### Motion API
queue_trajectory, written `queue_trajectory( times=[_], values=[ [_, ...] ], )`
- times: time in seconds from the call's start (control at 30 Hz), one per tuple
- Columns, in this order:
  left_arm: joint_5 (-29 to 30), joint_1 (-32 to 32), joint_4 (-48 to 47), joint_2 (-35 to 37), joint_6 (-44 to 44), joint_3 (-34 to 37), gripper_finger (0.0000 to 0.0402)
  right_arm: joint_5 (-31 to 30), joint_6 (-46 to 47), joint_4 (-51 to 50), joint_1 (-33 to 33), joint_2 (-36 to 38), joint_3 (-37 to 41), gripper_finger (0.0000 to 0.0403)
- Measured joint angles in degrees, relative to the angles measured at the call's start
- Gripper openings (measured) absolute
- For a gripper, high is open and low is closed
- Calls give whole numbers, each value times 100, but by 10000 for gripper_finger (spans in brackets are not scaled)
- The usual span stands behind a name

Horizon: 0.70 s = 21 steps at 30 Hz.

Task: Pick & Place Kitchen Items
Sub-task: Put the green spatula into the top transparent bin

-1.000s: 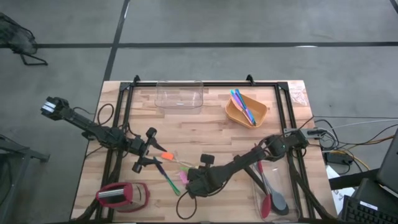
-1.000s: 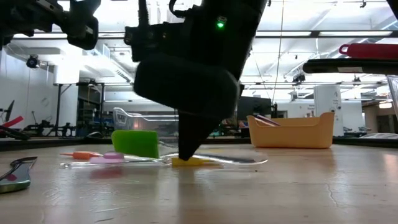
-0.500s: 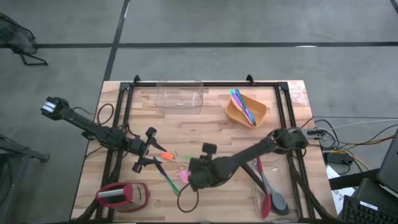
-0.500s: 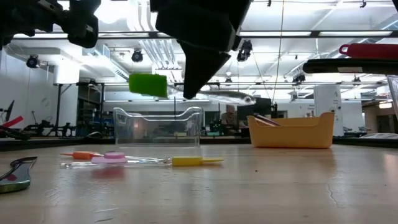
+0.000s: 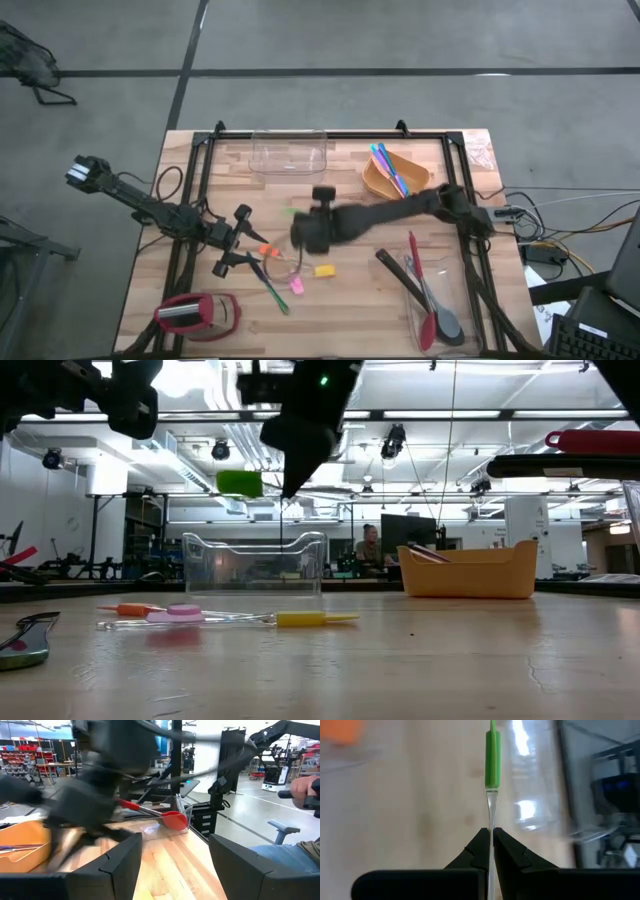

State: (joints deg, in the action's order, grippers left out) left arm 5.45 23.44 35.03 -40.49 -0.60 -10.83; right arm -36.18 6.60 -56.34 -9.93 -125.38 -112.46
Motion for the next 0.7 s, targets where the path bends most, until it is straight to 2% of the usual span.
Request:
queue_trajectory(
  times=[0.17, 0.27, 0.43, 0.5, 0.63, 0.7],
  values=[
    [0, 0, 15, 55, 55, 2, 236, 2, -1049, 495, 745, 9, -92, 11],
    [-3, 0, 34, 238, 55, 4, 236, 276, -1504, 813, 1186, 8, -94, 11],
    [-27, 0, -640, 655, 16, 4, 236, 373, -2005, 1196, 1767, 7, -114, 11],
    [121, -5, -854, 823, -15, 7, 236, 661, -2270, 1321, 1893, 9, -136, 12],
    [212, -13, -1421, 1257, 56, 7, 236, 1633, -2700, 1779, 2067, 6, -119, 12],
    [221, -13, -1728, 1519, 2, 7, 236, 1719, -2863, 2030, 2135, 6, -107, 12]
  ],
)
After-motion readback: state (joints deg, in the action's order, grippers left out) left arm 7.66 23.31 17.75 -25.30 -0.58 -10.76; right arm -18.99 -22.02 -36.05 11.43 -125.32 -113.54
